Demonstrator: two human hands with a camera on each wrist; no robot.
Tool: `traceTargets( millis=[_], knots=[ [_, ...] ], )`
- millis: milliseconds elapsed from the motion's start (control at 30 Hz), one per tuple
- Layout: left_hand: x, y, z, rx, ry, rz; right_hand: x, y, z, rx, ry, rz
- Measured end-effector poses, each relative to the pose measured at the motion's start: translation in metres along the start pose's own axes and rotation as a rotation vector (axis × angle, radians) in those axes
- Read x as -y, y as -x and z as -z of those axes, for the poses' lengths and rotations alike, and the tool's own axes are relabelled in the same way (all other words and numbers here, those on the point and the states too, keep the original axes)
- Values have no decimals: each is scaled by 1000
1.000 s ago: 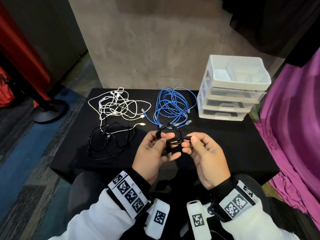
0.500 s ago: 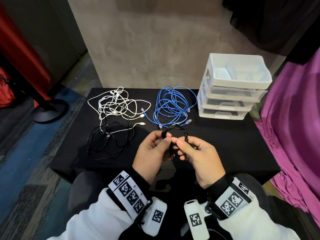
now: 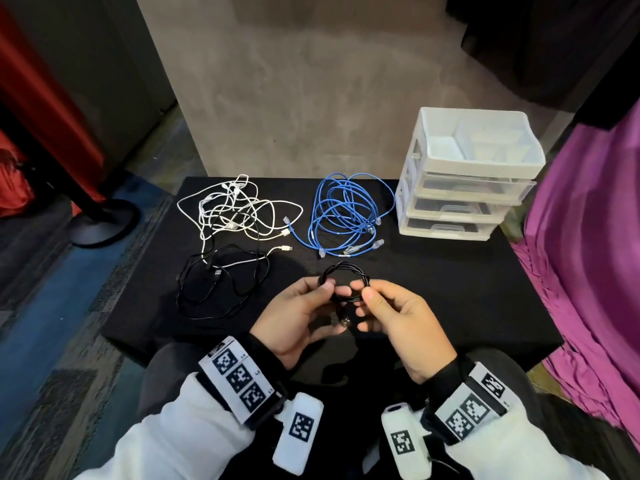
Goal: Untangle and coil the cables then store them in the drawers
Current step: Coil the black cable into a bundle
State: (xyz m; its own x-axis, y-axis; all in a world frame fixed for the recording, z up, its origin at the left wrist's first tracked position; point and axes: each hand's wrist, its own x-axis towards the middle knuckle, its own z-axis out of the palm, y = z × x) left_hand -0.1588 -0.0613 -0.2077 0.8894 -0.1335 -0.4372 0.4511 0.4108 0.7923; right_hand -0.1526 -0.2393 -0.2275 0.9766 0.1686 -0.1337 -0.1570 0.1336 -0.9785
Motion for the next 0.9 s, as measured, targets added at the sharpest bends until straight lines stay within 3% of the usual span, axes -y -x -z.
traceTargets(
  millis=[133,233,333,433,533,600,667,800,900],
  knots=[
    [15,-2,3,-74,-61,44,-16,-13,1,-35,-72,-85],
    [24,-12,13,-232,-124,44,-29,-33,5,-95,35,-147],
    [28,-24,35,-405,-331,-96,-38,-51,13,-163,95,-204],
    [18,-28,65,-570,-369,-178,-47,-57,25,-240,266,-236],
    [9,-37,102,-745,-387,-188,-54,-54,31,-336,425,-152],
    [12,-52,128,-794,-420,-235,-57,-49,31,-377,411,-90],
    [-1,-41,116,-801,-459,-273,-59,-44,32,-398,403,-59],
    [-9,-33,124,-795,-559,-335,-65,-33,34,-358,383,-14],
    [-21,-23,159,-922,-547,-406,-64,-25,39,-318,363,6]
  ],
)
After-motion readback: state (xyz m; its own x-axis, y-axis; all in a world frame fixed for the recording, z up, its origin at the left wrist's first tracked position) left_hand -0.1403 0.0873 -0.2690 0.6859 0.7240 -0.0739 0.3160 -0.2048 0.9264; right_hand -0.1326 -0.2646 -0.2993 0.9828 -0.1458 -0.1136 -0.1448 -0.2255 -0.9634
